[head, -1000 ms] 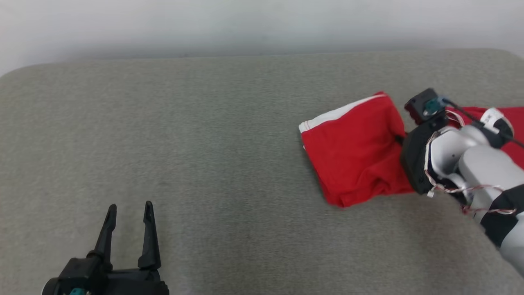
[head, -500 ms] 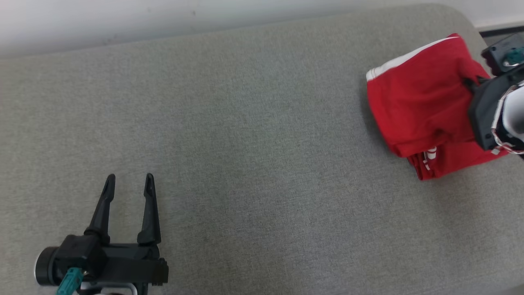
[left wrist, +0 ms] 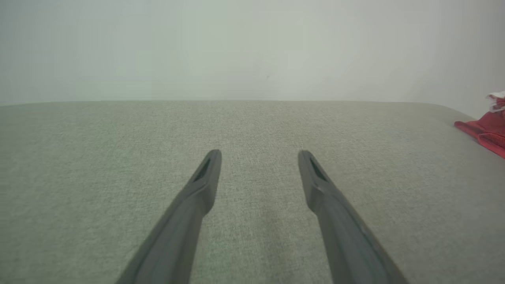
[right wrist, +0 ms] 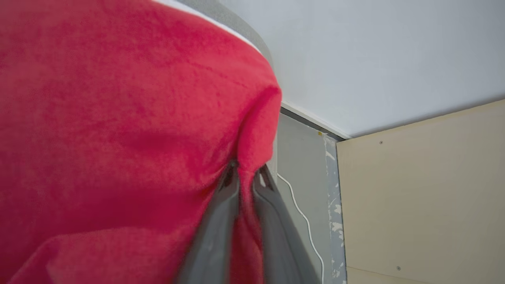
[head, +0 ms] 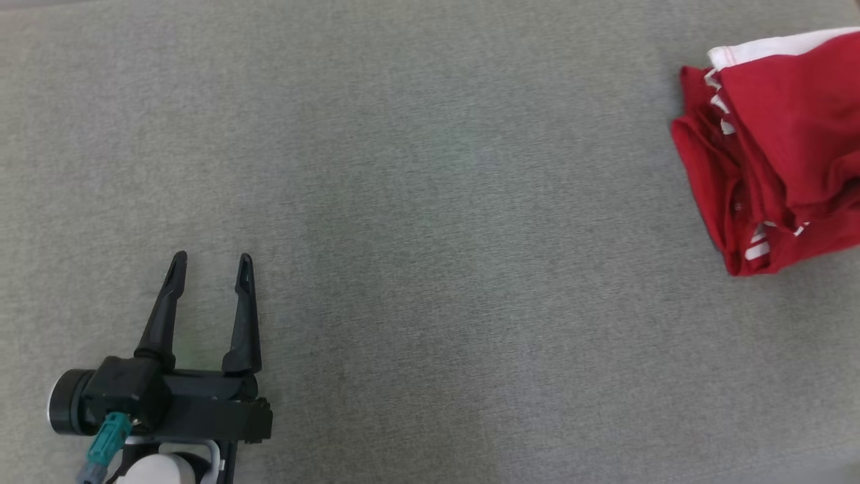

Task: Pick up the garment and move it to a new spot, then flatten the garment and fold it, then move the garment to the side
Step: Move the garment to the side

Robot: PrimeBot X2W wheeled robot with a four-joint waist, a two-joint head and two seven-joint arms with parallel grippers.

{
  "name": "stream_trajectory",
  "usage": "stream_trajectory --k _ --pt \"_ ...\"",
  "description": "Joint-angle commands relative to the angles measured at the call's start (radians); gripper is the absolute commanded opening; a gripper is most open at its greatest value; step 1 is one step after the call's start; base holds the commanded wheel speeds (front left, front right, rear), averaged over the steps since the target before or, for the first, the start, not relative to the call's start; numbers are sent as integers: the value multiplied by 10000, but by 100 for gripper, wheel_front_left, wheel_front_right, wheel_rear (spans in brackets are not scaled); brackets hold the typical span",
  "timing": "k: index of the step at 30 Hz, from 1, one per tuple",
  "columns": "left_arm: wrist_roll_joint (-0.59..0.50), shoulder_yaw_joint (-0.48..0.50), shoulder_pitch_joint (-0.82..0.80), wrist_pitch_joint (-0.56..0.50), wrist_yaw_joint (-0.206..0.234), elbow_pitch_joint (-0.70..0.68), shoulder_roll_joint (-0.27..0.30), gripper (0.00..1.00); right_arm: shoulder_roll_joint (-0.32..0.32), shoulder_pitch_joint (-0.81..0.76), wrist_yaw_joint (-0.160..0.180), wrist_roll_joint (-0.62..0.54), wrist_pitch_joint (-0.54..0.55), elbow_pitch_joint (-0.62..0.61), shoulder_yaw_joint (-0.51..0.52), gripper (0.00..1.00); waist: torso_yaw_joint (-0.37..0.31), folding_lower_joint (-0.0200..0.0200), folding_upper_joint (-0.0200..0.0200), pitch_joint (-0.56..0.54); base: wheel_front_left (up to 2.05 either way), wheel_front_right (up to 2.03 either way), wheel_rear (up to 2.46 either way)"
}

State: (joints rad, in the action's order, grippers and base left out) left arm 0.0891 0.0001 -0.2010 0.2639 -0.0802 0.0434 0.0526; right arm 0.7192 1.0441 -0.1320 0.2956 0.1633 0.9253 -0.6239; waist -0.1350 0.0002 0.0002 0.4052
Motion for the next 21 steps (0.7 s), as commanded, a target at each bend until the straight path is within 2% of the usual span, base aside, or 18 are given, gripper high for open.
stream_trajectory --k 1,5,9,15,21 --pt "-119 19 -143 -1 -43 20 39 100 -54 63 31 -346 -274 43 150 100 138 -2 -2 84 0 0 0" --pt "-164 -25 -185 -3 -70 148 30 100 -365 -127 31 -1342 -838 516 927 100 276 -2 -2 -113 0 0 0" --pt "-94 -99 20 -1 -49 255 10 100 -857 -483 31 -1819 -1167 840 1819 100 379 -2 -2 -571 0 0 0" --pt "85 -98 576 -3 -2 371 -6 100 -1707 -1403 31 -1811 -1907 915 3284 100 450 -2 -2 -1666 0 0 0" --pt "351 79 1316 -1 133 624 -12 100 -2729 -2869 31 -1297 -3101 258 4233 100 504 -2 -2 -2939 0 0 0"
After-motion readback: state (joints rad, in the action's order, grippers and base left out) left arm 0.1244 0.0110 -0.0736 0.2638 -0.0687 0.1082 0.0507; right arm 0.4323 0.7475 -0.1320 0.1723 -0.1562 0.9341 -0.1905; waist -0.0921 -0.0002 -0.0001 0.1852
